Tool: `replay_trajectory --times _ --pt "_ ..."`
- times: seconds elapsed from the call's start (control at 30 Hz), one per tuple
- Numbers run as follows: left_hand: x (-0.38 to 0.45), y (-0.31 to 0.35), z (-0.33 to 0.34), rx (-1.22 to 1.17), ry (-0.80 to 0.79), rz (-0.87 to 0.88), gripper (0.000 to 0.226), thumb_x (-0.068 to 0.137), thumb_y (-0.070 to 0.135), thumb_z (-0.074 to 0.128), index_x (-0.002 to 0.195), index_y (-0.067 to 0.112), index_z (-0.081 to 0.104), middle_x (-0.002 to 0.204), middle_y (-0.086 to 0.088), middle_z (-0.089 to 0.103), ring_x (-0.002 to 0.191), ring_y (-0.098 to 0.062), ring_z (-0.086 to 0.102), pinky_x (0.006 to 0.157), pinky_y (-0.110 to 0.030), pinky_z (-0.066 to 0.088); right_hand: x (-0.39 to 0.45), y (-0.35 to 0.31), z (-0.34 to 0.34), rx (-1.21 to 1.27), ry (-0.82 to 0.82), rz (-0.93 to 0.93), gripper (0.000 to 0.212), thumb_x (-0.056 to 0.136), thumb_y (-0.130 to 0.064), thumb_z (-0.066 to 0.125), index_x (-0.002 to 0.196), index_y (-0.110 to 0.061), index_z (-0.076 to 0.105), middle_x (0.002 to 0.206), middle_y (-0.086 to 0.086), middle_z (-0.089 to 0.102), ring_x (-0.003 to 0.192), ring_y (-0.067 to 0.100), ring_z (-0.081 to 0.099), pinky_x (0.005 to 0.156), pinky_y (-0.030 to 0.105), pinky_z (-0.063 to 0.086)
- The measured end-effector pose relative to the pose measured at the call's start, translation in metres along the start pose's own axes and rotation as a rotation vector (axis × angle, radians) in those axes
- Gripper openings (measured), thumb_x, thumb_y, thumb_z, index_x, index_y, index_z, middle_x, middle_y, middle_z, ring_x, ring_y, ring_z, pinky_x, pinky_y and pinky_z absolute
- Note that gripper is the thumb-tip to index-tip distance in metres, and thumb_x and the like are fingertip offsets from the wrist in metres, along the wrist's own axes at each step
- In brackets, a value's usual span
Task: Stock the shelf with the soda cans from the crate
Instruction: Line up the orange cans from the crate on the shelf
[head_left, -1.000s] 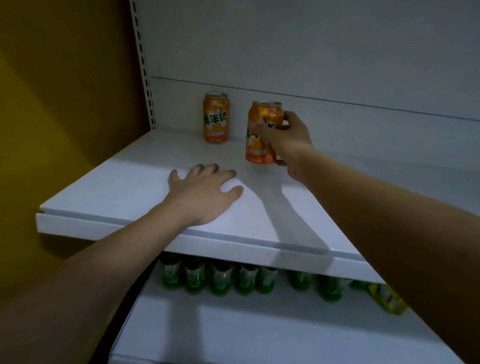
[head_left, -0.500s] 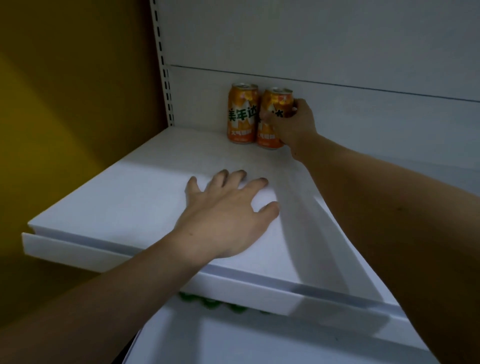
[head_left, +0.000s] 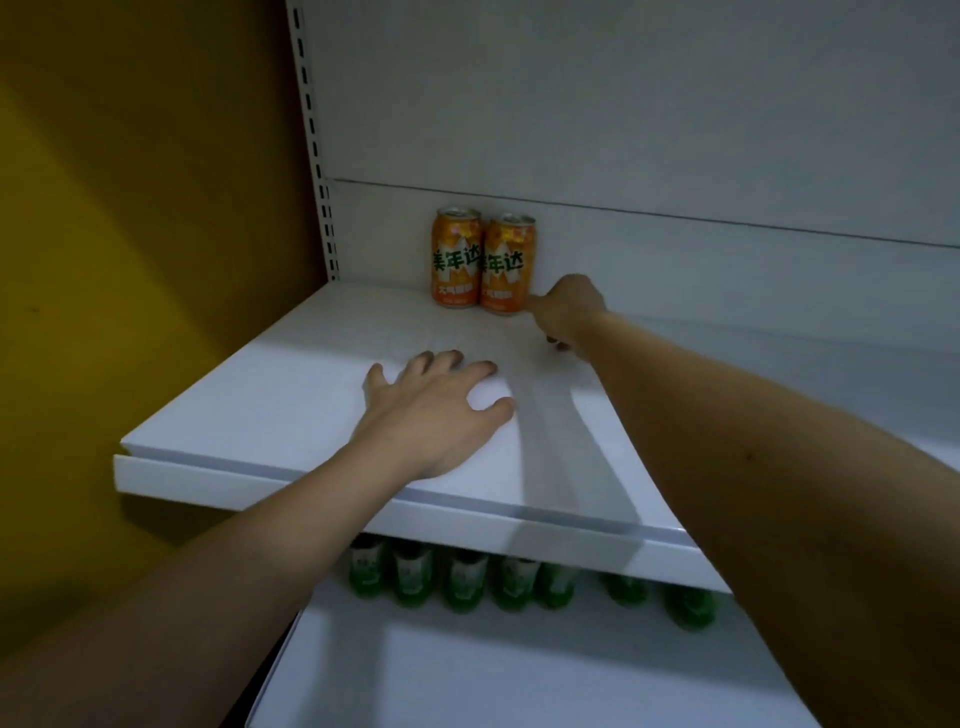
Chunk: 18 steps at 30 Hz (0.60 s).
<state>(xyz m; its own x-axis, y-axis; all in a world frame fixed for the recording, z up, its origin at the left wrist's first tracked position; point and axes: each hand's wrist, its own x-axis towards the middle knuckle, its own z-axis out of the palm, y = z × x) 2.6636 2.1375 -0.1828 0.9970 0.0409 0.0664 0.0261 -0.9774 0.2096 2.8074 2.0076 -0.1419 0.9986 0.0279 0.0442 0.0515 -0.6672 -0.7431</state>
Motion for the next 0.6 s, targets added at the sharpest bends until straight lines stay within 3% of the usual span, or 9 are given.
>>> replay_trajectory --times 0.17,0.4,0.53,0.6 --pt "-0.008 0.005 -0.007 -0.033 0.009 -0.031 0.062 0.09 0.071 0.029 0.145 0.042 0.034 0.156 0.007 0.029 0.142 -0.021 0.026 0.112 -0.058 0.014 -0.067 -0.001 -0.04 -0.281 -0.111 -0.036 0.032 0.097 -0.034 0.052 0.105 -0.004 0.059 0.098 0.013 0.064 0.081 0.027 0.063 0.061 0.031 0.045" --pt "-0.046 0.033 -0.015 0.02 0.059 -0.235 0.054 0.094 0.054 0.033 0.142 0.031 0.042 0.148 -0.006 0.037 0.134 -0.03 0.032 0.101 -0.047 0.03 -0.164 0.023 -0.08 -0.382 -0.243 -0.029 0.034 0.098 -0.037 0.051 0.104 -0.004 0.059 0.096 0.013 0.066 0.073 0.024 0.063 0.058 0.03 0.046" --pt "-0.083 0.081 -0.022 -0.069 0.078 -0.204 0.04 0.094 0.047 0.042 0.124 0.026 0.057 0.136 -0.009 0.048 0.128 -0.032 0.037 0.099 -0.045 0.032 -0.211 0.039 -0.095 -0.38 -0.272 -0.015 0.033 0.097 -0.034 0.048 0.083 -0.006 0.059 0.082 0.009 0.068 0.064 0.023 0.062 0.068 0.034 0.053" --pt "-0.104 0.099 -0.025 -0.117 0.092 -0.175 0.037 0.094 0.044 0.043 0.121 0.025 0.06 0.132 -0.008 0.053 0.125 -0.031 0.041 0.097 -0.043 0.035 -0.233 0.051 -0.1 -0.368 -0.271 -0.018 0.032 0.096 -0.034 0.049 0.086 -0.006 0.061 0.08 0.008 0.067 0.066 0.023 0.063 0.072 0.036 0.055"
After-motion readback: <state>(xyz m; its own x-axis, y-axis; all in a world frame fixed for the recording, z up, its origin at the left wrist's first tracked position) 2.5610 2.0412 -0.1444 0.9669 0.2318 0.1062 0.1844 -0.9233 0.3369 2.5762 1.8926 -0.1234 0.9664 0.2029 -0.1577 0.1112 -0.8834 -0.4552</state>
